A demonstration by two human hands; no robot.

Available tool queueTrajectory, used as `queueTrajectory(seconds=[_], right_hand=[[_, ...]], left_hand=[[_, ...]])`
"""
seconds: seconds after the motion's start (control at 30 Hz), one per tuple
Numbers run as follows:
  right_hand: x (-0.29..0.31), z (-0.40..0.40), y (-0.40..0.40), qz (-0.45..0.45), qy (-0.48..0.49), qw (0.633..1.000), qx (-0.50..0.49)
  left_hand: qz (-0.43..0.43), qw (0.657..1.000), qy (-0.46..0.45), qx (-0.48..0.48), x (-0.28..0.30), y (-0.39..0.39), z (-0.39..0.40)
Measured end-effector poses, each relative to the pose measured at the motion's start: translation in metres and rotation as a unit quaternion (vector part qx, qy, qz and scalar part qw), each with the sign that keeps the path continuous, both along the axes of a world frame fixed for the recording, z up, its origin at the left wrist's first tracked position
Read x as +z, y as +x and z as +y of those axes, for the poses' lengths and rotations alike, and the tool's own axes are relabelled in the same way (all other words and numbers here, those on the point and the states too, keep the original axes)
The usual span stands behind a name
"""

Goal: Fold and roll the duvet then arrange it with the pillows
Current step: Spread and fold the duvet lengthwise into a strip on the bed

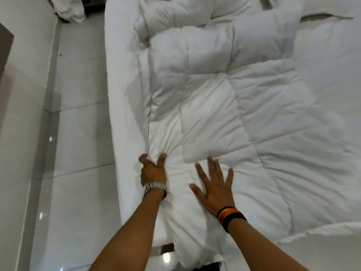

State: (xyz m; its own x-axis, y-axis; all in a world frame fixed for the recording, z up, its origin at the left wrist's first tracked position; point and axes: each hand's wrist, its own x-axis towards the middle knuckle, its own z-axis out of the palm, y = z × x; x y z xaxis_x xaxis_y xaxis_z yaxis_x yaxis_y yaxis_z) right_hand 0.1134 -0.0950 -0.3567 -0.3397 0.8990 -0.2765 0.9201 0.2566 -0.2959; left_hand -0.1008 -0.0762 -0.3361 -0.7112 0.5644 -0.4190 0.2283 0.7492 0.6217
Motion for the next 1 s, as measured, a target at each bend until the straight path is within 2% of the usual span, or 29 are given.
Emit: queueTrajectory(seconds=[0.07, 0.17, 0.33, 0.5, 0.63, 0.77, 0.9, 1.0], right_hand=[[0.000, -0.005, -0.007, -0.021, -0.009, 0.999, -0.029], [0.017, -0.004, -0.014, -0.017, -0.042, 0.997, -0.060], [0.048, 0.012, -0.039, 0.064, 0.015, 0.987, -0.148], [0.040, 0.045, -0.087, 0.078, 0.060, 0.979, -0.181], [-0.001, 0.061, -0.132, 0.015, 0.040, 0.977, -0.208], [-0.021, 0.064, -0.170, -0.051, 0.029, 0.966, -0.250], [-0.008, 0.060, -0.190, -0.040, -0.017, 0.966, -0.255], [0.019, 0.070, -0.202, 0.014, -0.060, 0.945, -0.321]], left_hand=[[-0.022, 0.999, -0.025, -0.028, 0.003, -0.007, -0.012], [-0.052, 0.997, -0.006, -0.052, 0.012, -0.031, -0.009], [-0.103, 0.992, 0.047, -0.049, 0.032, -0.059, 0.041], [-0.159, 0.983, 0.058, -0.075, 0.026, -0.080, 0.114], [-0.119, 0.984, 0.050, -0.123, 0.007, -0.083, 0.165], [-0.084, 0.973, 0.054, -0.208, -0.003, -0.100, 0.174], [-0.151, 0.968, 0.027, -0.201, 0.006, -0.141, 0.163], [-0.249, 0.947, -0.020, -0.203, 0.026, -0.167, 0.164]])
